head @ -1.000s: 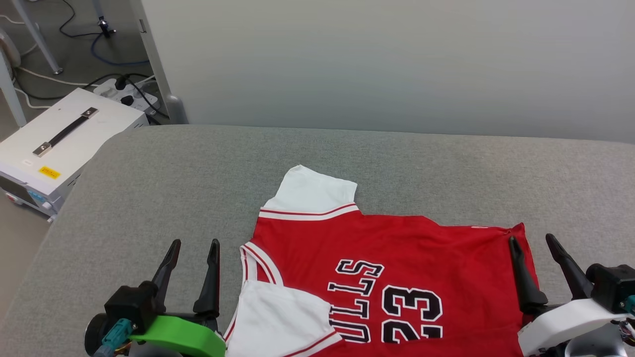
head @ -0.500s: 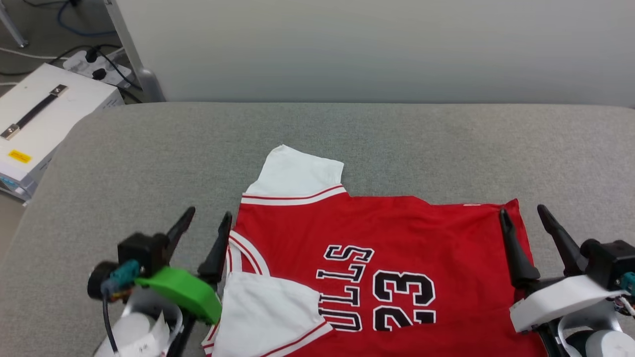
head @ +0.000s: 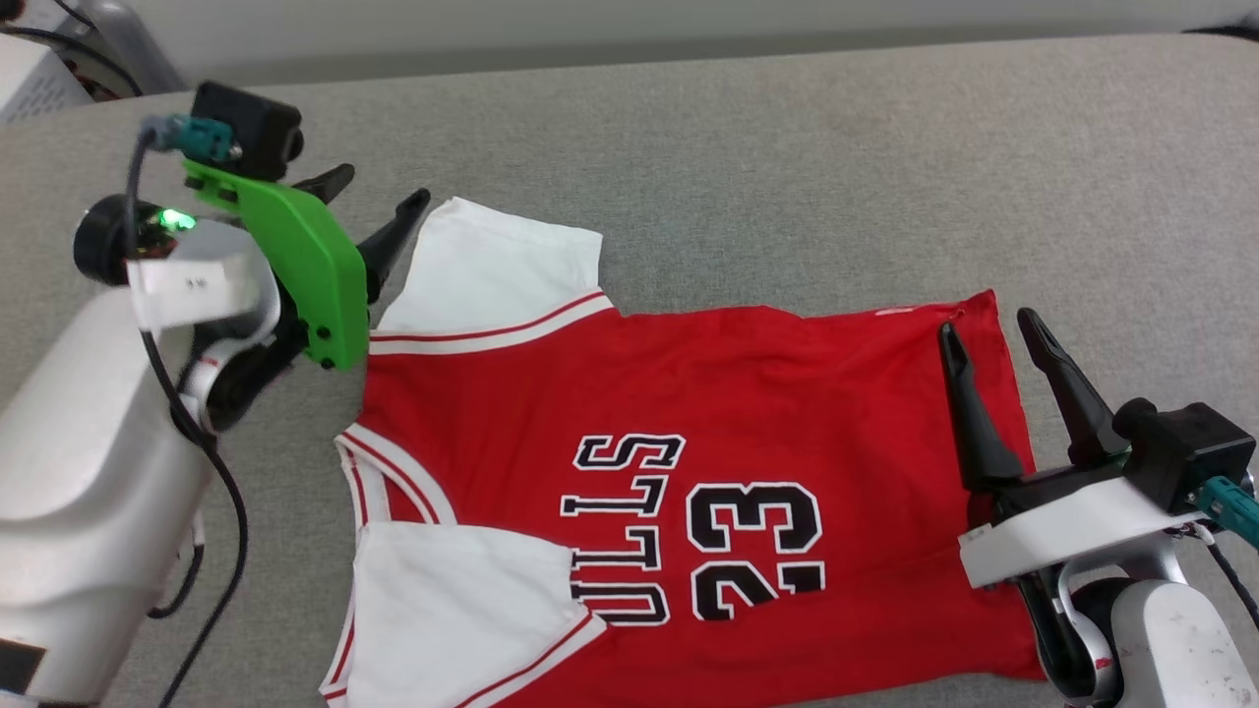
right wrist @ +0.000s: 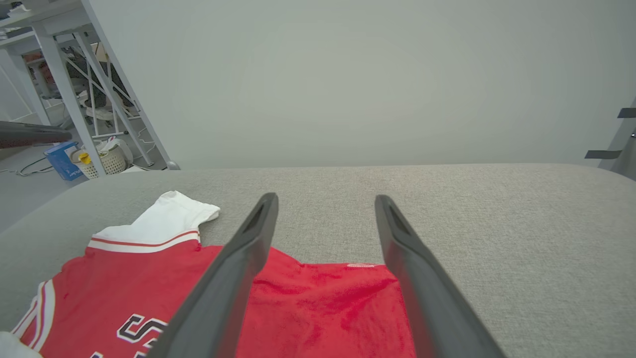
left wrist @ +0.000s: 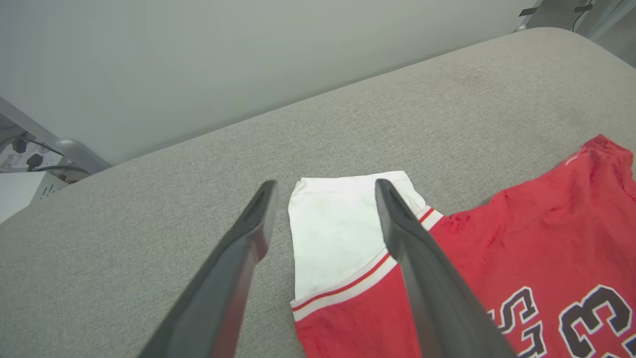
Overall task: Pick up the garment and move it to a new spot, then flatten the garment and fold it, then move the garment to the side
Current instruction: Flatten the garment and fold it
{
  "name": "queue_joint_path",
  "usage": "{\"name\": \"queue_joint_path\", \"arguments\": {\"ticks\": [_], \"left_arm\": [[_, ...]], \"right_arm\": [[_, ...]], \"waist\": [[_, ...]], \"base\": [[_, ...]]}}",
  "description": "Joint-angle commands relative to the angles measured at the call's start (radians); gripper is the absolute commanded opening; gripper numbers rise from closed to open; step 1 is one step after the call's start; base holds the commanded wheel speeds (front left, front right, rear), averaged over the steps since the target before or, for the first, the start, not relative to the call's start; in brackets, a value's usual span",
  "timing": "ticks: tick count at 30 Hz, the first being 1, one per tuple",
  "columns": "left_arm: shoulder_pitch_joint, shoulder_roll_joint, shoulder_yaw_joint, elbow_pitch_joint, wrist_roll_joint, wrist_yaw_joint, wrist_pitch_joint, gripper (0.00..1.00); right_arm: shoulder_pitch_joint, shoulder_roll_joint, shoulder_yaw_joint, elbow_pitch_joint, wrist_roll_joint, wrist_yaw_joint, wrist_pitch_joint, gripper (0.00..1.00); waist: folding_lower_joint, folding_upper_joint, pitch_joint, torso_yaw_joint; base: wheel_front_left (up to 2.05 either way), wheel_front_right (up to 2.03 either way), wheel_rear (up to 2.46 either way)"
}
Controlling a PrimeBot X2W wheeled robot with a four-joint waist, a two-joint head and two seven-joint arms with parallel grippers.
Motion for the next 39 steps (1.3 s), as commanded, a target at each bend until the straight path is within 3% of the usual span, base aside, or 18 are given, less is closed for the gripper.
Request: {"name": "queue_joint_path", "arguments": {"ticks": [1,2,10,16,22,29,31,39], "left_arm": [[-0.048,0.018,-0.015,0.020,-0.048,-0.002,0.049,1.00],[-0.138,0.056,-0.063,0.058,-0.149,-0.002,0.197,1.00],[-0.318,0.113,-0.135,0.197,-0.206,-0.002,0.354,1.00],[-0.366,0.151,-0.211,0.286,-0.196,-0.002,0.395,1.00],[-0.388,0.186,-0.246,0.359,-0.162,-0.002,0.346,1.00],[-0.387,0.176,-0.257,0.432,-0.171,-0.002,0.297,1.00],[-0.383,0.165,-0.259,0.437,-0.195,-0.002,0.300,0.00],[-0.372,0.149,-0.264,0.432,-0.248,-0.002,0.262,0.00]], "right_arm": [[-0.021,0.007,0.004,0.003,-0.007,-0.001,-0.013,1.00],[-0.038,0.015,0.013,0.011,-0.009,-0.001,-0.031,1.00],[-0.082,0.030,0.063,0.030,0.017,-0.001,-0.073,1.00],[-0.089,0.037,0.073,0.056,0.044,-0.001,-0.085,1.00],[-0.099,0.039,0.086,0.064,0.046,-0.001,-0.100,1.00],[-0.102,0.040,0.094,0.067,0.044,-0.001,-0.103,1.00],[-0.102,0.041,0.094,0.068,0.042,-0.001,-0.101,1.00],[-0.103,0.037,0.074,0.066,0.027,-0.001,-0.089,1.00]], "waist": [[0.0000,0.0120,0.095,-0.088],[0.0000,0.0120,0.130,-0.113],[0.0000,0.0120,0.204,-0.172],[0.0000,0.0120,0.238,-0.204],[0.0000,0.0120,0.261,-0.225],[0.0000,0.0120,0.273,-0.228],[0.0000,0.0120,0.273,-0.226],[0.0000,0.0120,0.245,-0.200]], "base": [[0.00,0.00,0.00],[0.00,0.00,0.00],[0.00,0.00,0.00],[0.00,0.00,0.00],[0.00,0.00,0.00],[0.00,0.00,0.00],[0.00,0.00,0.00],[0.00,0.00,0.00]]}}
